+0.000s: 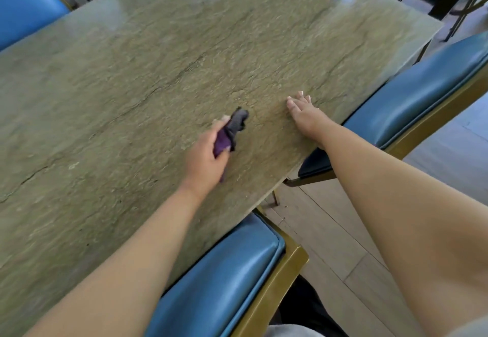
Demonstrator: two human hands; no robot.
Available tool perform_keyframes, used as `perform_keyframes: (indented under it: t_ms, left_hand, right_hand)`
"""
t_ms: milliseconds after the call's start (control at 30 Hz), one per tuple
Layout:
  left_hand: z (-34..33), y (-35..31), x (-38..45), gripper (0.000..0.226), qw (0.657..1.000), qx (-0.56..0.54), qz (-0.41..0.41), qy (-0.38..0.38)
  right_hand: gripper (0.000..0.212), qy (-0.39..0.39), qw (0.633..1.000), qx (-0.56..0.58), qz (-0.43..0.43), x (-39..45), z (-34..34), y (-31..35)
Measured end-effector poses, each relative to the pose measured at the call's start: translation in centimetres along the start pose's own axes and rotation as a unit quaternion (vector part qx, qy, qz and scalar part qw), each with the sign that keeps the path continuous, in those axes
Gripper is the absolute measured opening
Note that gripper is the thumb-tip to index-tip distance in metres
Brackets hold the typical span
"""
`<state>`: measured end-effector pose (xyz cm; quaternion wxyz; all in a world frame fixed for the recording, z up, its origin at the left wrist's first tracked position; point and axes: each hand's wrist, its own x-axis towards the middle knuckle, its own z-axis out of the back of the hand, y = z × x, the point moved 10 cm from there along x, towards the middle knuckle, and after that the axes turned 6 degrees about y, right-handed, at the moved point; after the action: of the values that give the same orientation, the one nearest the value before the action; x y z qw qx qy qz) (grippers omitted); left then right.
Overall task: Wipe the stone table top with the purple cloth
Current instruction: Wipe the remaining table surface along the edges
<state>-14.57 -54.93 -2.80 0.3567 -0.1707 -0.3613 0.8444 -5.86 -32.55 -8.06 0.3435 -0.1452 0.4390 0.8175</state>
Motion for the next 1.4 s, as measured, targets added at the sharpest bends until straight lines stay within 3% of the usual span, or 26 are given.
perform_keyframes:
  t_ms: [133,333,500,600,733,800,867,1067,1233,1400]
  left_hand:
    - [-1.3,4.6,-1.3,0.058,0.995,0.075,0.035,0.062]
    - [-2.6,4.9,2.1,0.057,0.987,0.118,0.056,0.088]
    - [-2.1,4.9,-4.6,0.056,0.983,0.102,-0.033,0.151]
    - [-0.4,7.1,-9.7,0.057,0.974,0.094,-0.060,0.198]
    - [3.0,10.8,-10.5,0.062,0.984,0.115,0.008,0.134]
    - [3.4,10.9,-9.1,0.061,0.988,0.115,0.061,0.080]
    - [2.6,9.8,-8.3,0.059,0.987,0.118,0.077,0.076]
    - [-1.5,5.7,-15.3,0.060,0.940,0.153,-0.145,0.270]
    - [0.2,6.8,-16.6,0.061,0.914,0.217,-0.193,0.284]
    - [-2.8,5.0,-14.4,0.068,0.895,0.229,-0.204,0.323]
  right_hand:
    - [0.052,-0.022,0.999,-0.027,-0.011,-0.9,-2.4,0.6]
    - [0.051,0.007,0.995,-0.085,0.043,-2.7,-6.9,2.6]
    - [0.048,0.041,0.995,-0.072,0.047,-2.9,-6.3,2.7]
    - [0.051,0.019,0.995,-0.096,0.025,-3.3,-6.7,3.1]
    - [0.053,0.036,0.994,-0.104,0.015,-4.9,-9.1,4.4]
    - [0.053,0.049,0.993,-0.106,0.033,-5.8,-10.1,4.7]
    - [0.053,0.059,0.992,-0.104,0.044,-6.5,-10.4,4.6]
    - [0.053,0.068,0.993,-0.073,0.056,-7.4,-9.6,4.1]
    - [0.056,0.063,0.992,-0.089,0.066,-7.4,-9.6,3.9]
    - [0.052,0.086,0.990,-0.083,0.076,-7.2,-9.3,3.7]
